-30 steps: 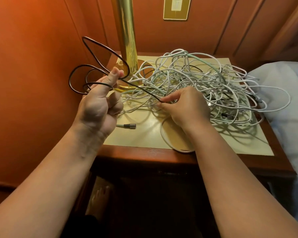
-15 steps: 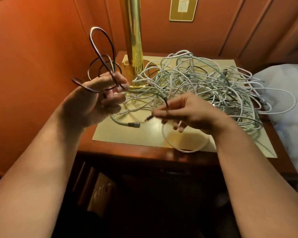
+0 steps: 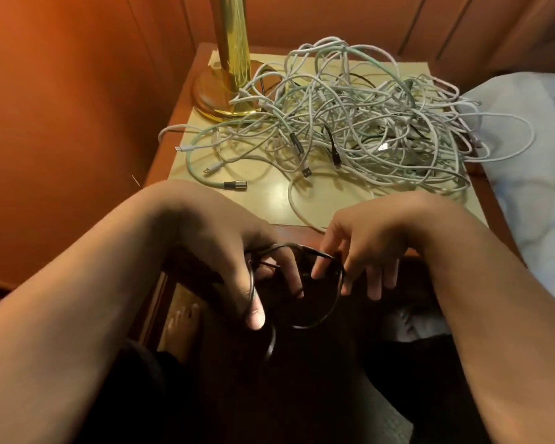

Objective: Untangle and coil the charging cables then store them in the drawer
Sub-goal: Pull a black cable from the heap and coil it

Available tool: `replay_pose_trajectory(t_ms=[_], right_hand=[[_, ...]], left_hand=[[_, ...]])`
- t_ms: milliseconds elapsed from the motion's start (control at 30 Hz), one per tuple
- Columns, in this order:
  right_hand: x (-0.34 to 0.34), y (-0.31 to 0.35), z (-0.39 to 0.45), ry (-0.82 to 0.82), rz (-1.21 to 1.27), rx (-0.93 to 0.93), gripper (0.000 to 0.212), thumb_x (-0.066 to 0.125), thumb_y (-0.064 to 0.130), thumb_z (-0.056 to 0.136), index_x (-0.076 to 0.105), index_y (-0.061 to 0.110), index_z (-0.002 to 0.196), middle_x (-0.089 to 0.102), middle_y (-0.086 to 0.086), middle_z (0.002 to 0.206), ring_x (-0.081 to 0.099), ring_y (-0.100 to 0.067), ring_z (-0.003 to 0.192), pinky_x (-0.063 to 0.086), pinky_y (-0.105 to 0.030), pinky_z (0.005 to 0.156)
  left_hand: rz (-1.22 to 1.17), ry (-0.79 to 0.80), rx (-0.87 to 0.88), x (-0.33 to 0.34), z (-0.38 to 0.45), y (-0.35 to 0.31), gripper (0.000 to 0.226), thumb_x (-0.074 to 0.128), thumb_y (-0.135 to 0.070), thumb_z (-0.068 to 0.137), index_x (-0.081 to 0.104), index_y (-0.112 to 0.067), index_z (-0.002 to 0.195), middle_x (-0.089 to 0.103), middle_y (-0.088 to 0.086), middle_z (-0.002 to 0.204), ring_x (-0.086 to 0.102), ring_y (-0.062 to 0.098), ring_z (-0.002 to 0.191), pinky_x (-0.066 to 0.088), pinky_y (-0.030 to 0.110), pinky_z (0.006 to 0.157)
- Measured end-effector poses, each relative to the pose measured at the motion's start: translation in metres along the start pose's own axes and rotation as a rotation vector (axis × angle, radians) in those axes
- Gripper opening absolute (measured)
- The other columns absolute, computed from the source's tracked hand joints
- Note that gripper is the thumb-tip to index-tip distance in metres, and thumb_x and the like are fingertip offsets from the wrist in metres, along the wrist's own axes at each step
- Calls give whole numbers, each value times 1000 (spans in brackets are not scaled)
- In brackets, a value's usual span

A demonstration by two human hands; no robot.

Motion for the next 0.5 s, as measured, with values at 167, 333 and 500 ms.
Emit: replay_pose_trajectory(t_ms=[167,333,500], right_hand=[[6,2,-4,-121,41,55,19,58,11,101,75,15,109,80,-7,88,76,-23,65,60,-31,57],[0,7,-1,-397,101,-116,24,58,21,96,78,13,88,77,-5,74,70,-18,58,56,-29,56],[-9,14,-2,-600,247,-446,19,61,23,96,79,21,92,73,-1,72,71,-18,61,59,-42,59]], left_hand=[[55,61,-110,3,3,10,70,92,-14,72,64,-47,127,72,-20,94,70,-1,74,59,26,72],[79,-30,-146,-2,-4,13,64,94,-22,70,67,-51,121,69,-22,93,63,-4,60,50,18,64],[-63,-369,-113,-16,-7,12,49,73,-71,78,82,-28,100,74,17,107,68,21,79,52,37,78]])
Point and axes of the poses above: each hand's wrist, its own z-axis towards the middle knuckle, its own x-axis out of the palm, y = z × x, the point moved 4 cm from there along z, towards the middle knuckle
